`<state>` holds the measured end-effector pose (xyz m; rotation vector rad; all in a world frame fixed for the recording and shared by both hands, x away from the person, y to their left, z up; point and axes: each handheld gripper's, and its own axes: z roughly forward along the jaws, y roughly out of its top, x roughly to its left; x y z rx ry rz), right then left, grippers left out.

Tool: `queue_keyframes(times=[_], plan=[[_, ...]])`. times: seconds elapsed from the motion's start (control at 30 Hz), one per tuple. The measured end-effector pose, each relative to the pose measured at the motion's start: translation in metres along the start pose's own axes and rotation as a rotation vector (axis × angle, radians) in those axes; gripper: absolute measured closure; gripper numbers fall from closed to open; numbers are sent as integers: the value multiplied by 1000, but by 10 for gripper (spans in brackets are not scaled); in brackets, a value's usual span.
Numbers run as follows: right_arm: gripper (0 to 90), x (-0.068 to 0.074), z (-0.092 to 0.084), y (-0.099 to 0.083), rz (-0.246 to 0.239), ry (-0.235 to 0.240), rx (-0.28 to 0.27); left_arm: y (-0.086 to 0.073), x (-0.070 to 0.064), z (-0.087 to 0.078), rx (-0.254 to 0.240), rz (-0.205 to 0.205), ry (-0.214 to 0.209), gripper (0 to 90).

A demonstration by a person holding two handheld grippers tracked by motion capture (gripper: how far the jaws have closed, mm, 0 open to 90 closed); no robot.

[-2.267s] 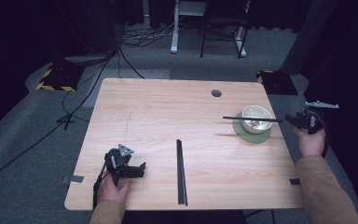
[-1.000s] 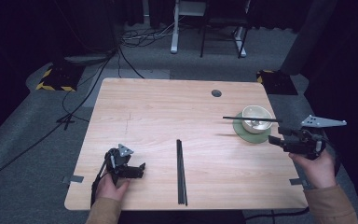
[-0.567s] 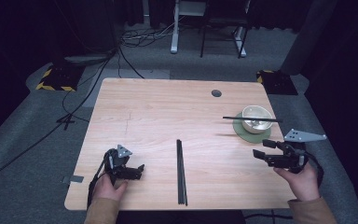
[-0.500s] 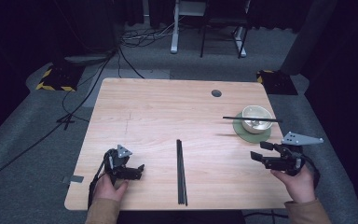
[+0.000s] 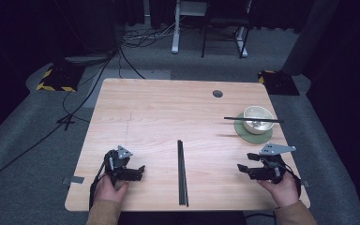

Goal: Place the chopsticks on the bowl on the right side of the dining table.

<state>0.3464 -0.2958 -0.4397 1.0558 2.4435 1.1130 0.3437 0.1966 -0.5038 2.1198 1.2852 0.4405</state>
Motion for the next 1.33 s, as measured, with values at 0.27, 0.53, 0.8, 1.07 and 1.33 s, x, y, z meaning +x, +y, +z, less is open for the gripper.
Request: queue_keyframes(times=[0.27, 0.53, 0.8, 1.07, 1.33], plan=[[335, 3, 24, -13, -22, -35, 56, 0, 0, 0, 0, -1, 1, 4], [340, -1, 35, -21, -21, -49, 90, 0, 0, 0, 0, -1, 1, 4], [314, -2, 46, -30, -13, -81, 82, 0, 0, 0, 0, -1, 1, 4], [218, -4, 51, -40, -27, -75, -16, 0, 0, 0, 1, -4, 7, 3], [145, -4, 52, -39, -17, -89, -6, 0, -1, -1, 4, -6, 15, 3]])
